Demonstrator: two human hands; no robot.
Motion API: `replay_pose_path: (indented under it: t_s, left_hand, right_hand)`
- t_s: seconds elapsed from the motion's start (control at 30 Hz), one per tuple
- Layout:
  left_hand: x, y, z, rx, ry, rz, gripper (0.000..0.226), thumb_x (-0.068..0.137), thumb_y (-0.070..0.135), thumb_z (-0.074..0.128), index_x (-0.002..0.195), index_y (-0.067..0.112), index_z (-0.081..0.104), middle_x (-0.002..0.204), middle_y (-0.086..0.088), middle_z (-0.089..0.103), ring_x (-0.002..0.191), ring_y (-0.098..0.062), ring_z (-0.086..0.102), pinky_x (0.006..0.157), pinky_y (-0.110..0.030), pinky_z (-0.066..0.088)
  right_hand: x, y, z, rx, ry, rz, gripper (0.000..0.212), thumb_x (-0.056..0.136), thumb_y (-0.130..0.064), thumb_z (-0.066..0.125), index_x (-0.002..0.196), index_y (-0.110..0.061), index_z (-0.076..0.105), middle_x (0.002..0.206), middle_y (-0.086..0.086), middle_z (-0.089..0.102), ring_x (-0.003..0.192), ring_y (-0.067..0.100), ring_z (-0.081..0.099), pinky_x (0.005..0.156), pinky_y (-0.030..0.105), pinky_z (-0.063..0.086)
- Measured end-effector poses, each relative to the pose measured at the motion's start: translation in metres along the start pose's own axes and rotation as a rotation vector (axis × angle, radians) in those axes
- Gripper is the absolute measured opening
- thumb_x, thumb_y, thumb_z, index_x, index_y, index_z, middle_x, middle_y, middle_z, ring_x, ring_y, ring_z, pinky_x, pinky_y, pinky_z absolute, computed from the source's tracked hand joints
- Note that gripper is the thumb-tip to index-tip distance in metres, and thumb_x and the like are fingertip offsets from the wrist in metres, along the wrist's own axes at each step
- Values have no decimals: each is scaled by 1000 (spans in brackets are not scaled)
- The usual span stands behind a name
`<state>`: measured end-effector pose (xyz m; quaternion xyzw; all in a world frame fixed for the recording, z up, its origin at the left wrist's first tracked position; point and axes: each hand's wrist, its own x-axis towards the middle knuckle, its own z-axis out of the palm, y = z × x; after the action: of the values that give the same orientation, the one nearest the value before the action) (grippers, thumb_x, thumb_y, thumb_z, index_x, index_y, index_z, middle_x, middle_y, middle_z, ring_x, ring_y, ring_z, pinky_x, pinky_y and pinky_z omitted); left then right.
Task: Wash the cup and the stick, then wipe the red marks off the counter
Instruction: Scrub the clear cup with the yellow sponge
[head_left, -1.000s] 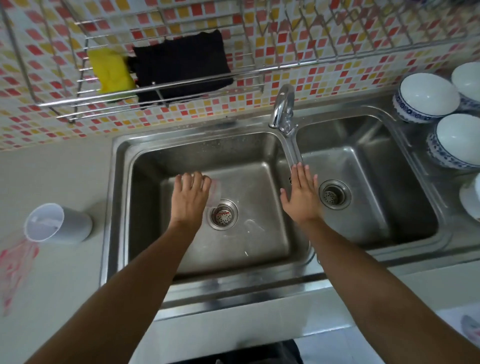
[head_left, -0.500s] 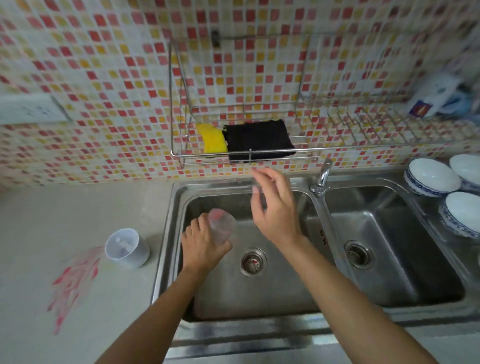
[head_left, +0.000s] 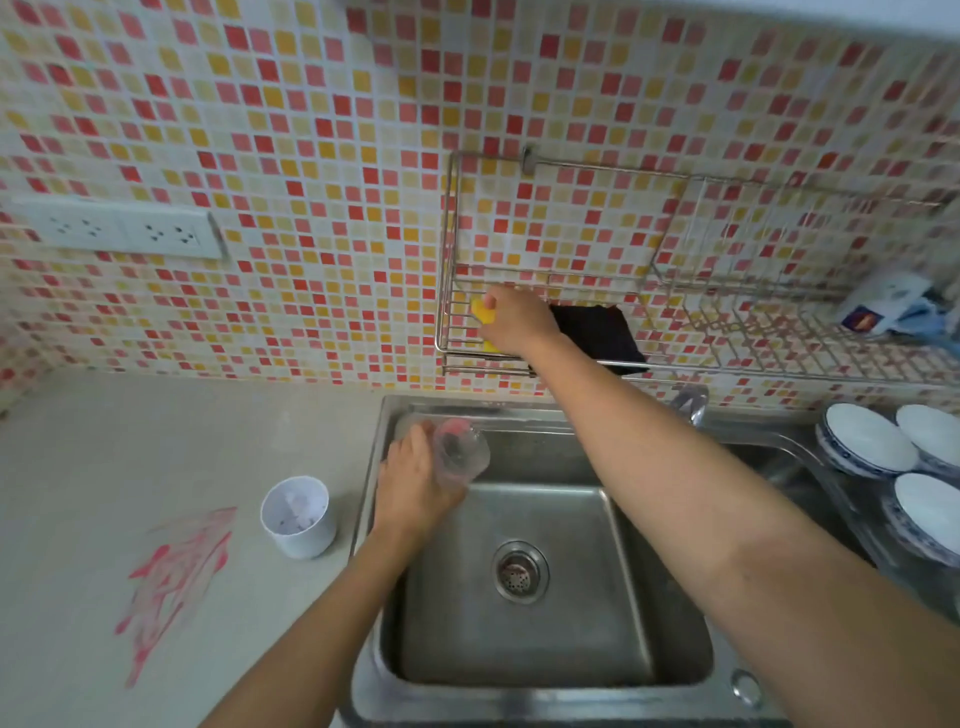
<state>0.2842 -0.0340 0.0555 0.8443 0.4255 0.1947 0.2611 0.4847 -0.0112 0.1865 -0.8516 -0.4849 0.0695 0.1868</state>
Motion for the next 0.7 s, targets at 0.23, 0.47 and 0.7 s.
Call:
replay_pose_path:
  t_s: [0.23,0.47,0.7]
  left_hand:
    - [-3,-9,-11,-128,-6,69,57,70,26,72,121,22,49,115,2,58,101,-19,58,81,-32,51]
    - [2,14,-17,-34,-64,239,74,71,18,75,137,19,42,134,-1,53,123,-24,47,98,-36,45]
    - [8,55,-19,67,-117,295,82,67,23,81,138,20,39,138,2,48,127,-21,44,100,-39,46]
  right_hand:
    - [-54,-7,-17,211,370,-260,37,86,-18,62,123,-23,60,120,2,59,110,19,50,90,32,41]
    - [-148,56,17,-17,194,-531,38,83,-12,67,118,-27,68,122,-6,61,106,17,48,94,38,44]
    - [-153,96,22,-159,173,-590,34,78,-10,72,106,-29,74,118,-6,66,101,25,53,87,43,47]
